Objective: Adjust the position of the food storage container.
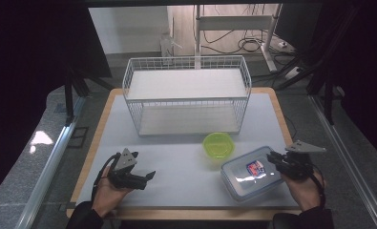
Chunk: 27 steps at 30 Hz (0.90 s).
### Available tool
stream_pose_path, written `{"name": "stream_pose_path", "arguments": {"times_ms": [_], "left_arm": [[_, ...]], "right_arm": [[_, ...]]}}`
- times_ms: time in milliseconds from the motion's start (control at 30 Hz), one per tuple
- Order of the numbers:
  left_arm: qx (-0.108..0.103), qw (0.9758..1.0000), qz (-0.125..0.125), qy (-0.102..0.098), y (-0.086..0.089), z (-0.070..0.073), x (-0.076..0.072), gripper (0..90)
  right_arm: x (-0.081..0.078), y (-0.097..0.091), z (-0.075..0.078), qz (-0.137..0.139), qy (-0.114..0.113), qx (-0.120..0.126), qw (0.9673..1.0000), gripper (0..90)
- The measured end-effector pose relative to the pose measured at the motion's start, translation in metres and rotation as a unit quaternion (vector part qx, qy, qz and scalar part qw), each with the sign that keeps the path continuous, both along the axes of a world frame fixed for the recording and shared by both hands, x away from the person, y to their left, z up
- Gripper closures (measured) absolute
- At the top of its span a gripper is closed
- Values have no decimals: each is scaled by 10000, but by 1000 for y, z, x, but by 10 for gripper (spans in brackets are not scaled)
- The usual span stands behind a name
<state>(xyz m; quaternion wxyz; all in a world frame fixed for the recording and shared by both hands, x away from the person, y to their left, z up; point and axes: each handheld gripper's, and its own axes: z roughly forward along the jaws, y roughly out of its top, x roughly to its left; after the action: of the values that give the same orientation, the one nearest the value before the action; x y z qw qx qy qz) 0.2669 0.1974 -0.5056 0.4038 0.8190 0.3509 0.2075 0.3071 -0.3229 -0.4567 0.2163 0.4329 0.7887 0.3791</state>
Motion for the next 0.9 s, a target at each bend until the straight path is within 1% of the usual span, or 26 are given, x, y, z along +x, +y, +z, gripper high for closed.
{"name": "stream_pose_path", "arguments": {"times_ms": [33,67,100,133,167,200,233,300,333,367,400,433,467,567,633,900], "left_arm": [[1,10000,4,3,0,0,0,68],[12,10000,4,2,0,0,0,68],[19,10000,6,0,-1,0,0,69],[23,10000,10,-1,-1,0,0,69],[18,10000,16,1,0,0,0,70],[13,10000,28,3,0,-1,1,70],[10,10000,33,6,0,-1,1,70],[6,10000,48,11,0,0,1,70],[9,10000,54,13,0,-1,1,71],[10,10000,57,15,0,-1,1,71],[10,10000,57,15,0,-1,1,71],[15,10000,60,27,0,-1,1,72],[17,10000,59,42,-1,-1,1,72],[51,10000,52,63,-2,-1,2,72],[32,10000,46,73,-3,-1,1,72],[19,9999,2,116,-5,-1,0,73]], "right_arm": [[0,-6,0,-56,36,55,10000,869],[0,-12,0,-132,49,42,9999,897],[0,-17,-1,-257,59,-20,9997,899],[0,-22,-2,-312,105,-8,9995,900],[-1,-26,-2,-324,158,140,9993,900],[-2,-29,-2,-381,147,141,9991,900],[-4,-30,-1,-443,132,74,9989,900],[-6,-32,-1,-617,205,-163,9977,900],[-7,-34,-3,-672,242,-177,9973,900],[-8,-37,-6,-737,327,-176,9966,900],[-8,-37,-6,-737,327,-176,9966,900],[-10,-41,-8,-795,382,-168,9960,900],[-12,-43,-9,-791,456,-134,9957,900],[-16,-42,-11,-791,504,-229,9953,900],[-18,-42,-11,-733,543,-172,9957,900],[-29,-29,-11,-535,640,-149,9964,900]]}}
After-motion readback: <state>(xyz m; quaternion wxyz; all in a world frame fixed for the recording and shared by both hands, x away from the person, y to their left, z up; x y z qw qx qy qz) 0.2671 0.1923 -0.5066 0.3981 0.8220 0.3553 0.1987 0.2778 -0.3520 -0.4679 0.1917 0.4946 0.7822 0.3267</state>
